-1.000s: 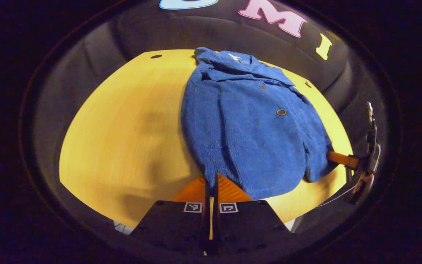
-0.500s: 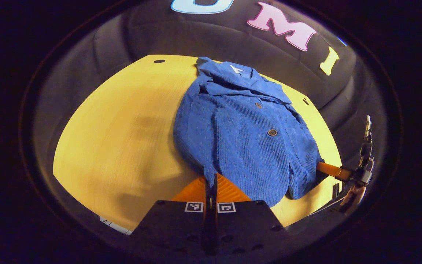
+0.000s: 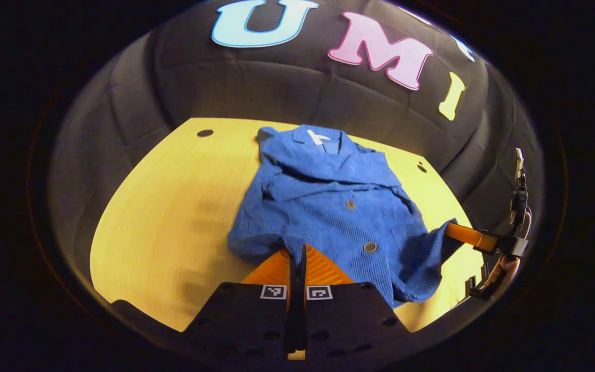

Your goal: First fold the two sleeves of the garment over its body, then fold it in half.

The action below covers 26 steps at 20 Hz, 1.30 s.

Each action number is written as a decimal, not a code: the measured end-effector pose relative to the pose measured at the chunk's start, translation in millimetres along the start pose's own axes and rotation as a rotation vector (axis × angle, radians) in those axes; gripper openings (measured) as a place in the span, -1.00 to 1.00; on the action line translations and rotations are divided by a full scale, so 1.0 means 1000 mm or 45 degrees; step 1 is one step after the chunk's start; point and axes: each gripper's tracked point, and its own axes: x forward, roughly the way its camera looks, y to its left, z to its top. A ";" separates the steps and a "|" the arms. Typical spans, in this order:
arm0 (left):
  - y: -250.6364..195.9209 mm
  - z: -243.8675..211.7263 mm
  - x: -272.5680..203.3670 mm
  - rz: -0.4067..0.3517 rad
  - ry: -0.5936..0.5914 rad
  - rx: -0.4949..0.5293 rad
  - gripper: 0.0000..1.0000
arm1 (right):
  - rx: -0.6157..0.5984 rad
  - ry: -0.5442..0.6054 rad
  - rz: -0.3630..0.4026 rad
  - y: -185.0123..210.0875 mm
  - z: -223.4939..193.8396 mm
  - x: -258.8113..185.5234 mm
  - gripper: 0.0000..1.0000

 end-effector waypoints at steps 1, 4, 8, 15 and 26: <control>0.001 0.014 0.005 0.000 -0.022 -0.002 -1.00 | 0.009 -0.029 0.009 0.003 0.015 0.007 -0.97; 0.007 0.060 0.020 0.017 -0.107 0.012 -1.00 | 0.003 -0.114 0.032 0.009 0.060 0.026 -0.98; 0.011 0.123 0.048 0.029 -0.221 0.071 -1.00 | -0.032 -0.231 0.062 0.019 0.125 0.066 -0.99; 0.025 0.243 0.129 0.075 -0.455 0.190 -1.00 | -0.048 -0.427 0.069 0.031 0.240 0.153 -0.99; 0.058 0.268 0.270 0.164 -0.483 0.128 0.41 | -0.055 -0.405 -0.060 -0.001 0.241 0.270 0.82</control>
